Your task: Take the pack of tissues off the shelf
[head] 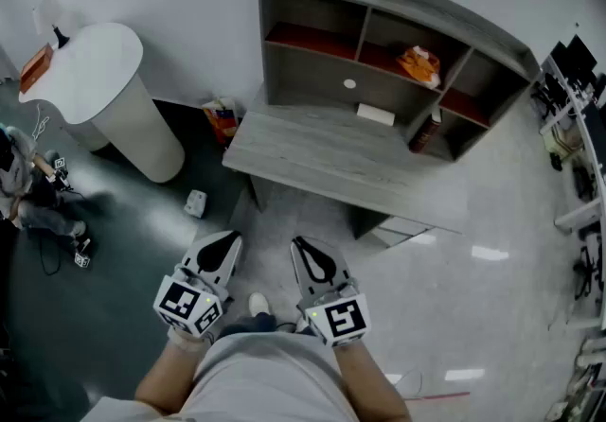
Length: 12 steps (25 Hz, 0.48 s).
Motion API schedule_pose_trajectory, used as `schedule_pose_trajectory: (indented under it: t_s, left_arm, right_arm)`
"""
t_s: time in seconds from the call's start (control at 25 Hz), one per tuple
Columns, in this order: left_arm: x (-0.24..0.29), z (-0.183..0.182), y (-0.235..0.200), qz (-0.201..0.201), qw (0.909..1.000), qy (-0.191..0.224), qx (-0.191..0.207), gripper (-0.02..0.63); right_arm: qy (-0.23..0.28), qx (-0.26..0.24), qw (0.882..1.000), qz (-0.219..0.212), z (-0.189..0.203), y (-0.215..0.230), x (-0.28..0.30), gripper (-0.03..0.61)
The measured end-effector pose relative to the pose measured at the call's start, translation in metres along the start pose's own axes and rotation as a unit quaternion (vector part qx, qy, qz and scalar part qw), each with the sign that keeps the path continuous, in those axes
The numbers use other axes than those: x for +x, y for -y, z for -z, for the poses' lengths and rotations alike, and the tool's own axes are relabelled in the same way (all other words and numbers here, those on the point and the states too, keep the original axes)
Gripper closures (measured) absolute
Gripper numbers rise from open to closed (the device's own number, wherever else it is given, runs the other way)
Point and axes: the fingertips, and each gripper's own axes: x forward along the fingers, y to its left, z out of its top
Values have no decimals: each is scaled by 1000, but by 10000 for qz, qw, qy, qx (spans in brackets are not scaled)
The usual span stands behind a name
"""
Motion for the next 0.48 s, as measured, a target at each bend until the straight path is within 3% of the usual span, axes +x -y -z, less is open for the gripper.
schedule_pose_trajectory:
  t_s: [0.12,0.48]
  left_arm:
    - [-3,-3,-16,-16,10000,20,41,597]
    - [-10,5,-61,467,9989,-24,52,597]
  right_arm:
    - [-4,6,10000,50,-1,-8,12,549]
    - [-189,252,9994,127,13,-28,55,548]
